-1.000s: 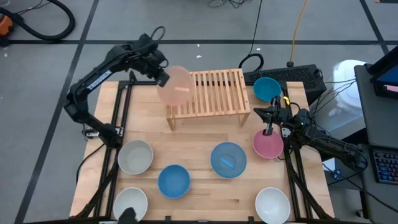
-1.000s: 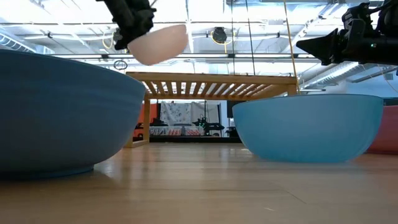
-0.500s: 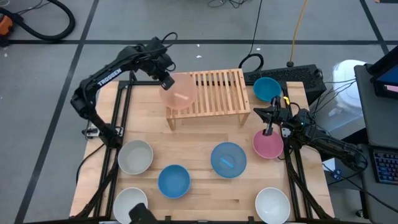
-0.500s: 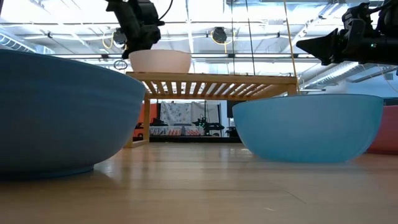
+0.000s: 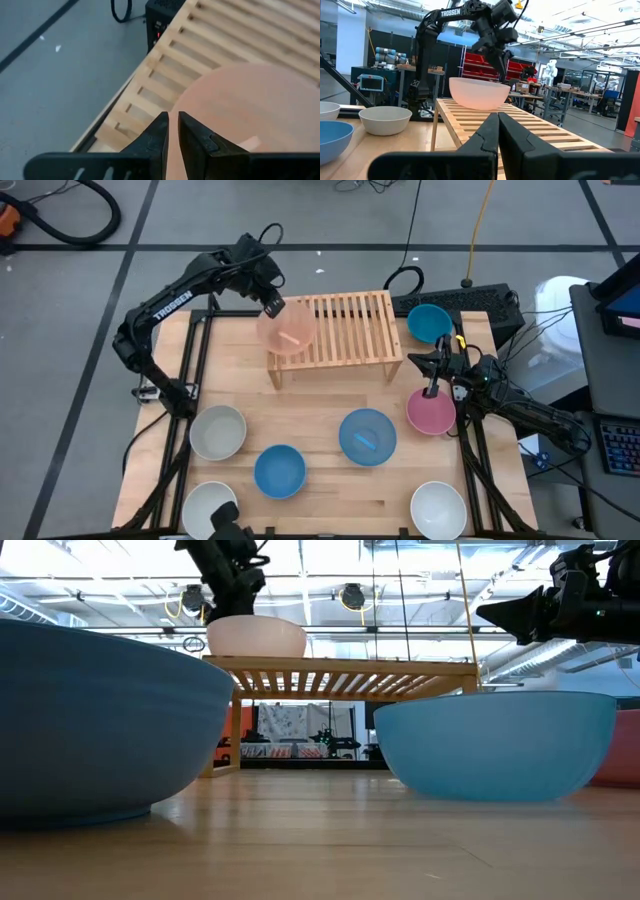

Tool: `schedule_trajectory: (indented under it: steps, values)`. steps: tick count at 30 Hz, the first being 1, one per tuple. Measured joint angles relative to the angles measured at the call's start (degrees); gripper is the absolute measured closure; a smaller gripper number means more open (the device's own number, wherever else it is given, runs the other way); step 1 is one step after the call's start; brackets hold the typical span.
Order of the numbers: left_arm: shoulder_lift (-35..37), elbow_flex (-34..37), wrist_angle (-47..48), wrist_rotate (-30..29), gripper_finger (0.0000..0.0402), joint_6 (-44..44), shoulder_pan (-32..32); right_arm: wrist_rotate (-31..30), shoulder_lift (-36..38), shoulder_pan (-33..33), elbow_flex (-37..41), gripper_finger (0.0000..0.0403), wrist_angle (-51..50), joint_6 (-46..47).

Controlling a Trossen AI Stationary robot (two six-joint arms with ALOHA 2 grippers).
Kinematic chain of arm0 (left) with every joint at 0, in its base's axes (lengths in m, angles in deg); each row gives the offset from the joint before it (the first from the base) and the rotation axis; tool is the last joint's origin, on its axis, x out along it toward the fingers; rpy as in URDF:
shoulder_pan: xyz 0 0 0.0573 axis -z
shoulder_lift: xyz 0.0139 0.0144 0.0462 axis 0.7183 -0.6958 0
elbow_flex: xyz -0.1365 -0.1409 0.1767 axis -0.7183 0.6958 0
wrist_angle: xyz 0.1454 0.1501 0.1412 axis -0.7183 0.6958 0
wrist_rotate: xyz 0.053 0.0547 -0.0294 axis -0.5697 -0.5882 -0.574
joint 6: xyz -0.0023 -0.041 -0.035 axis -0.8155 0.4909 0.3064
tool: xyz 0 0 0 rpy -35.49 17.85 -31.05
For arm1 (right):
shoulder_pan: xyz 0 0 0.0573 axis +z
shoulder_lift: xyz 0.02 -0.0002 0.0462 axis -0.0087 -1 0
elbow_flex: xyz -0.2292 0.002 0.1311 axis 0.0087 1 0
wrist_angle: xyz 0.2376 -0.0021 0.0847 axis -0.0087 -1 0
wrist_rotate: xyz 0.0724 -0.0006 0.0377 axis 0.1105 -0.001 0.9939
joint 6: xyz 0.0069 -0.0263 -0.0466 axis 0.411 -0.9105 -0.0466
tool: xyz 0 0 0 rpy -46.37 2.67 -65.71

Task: Place and stack bowls onto a shelf
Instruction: Adjust the shelf on the table

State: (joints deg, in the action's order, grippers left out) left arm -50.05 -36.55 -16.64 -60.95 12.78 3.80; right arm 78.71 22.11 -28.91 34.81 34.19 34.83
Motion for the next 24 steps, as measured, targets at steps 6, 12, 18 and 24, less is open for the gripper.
schedule_trajectory:
  steps: [6,12,18,24]
  values:
    - [0.07,-11.19,10.75,-0.02,0.0355,-0.85,0.14,-0.01,0.00,0.00,0.01,0.0403,0.00,0.00]
    - [0.41,-22.20,26.25,-2.45,0.0355,-0.13,0.70,-0.01,0.00,-0.02,-0.01,0.0403,0.01,0.00]
    - [5.21,-23.32,29.03,-2.61,0.0355,-0.89,1.34,0.01,0.00,-0.02,0.01,0.0403,0.00,0.00]
    - [13.24,-23.27,30.56,-1.22,0.0355,3.27,1.36,-0.01,0.00,-0.02,-0.01,0.0403,0.02,0.59]
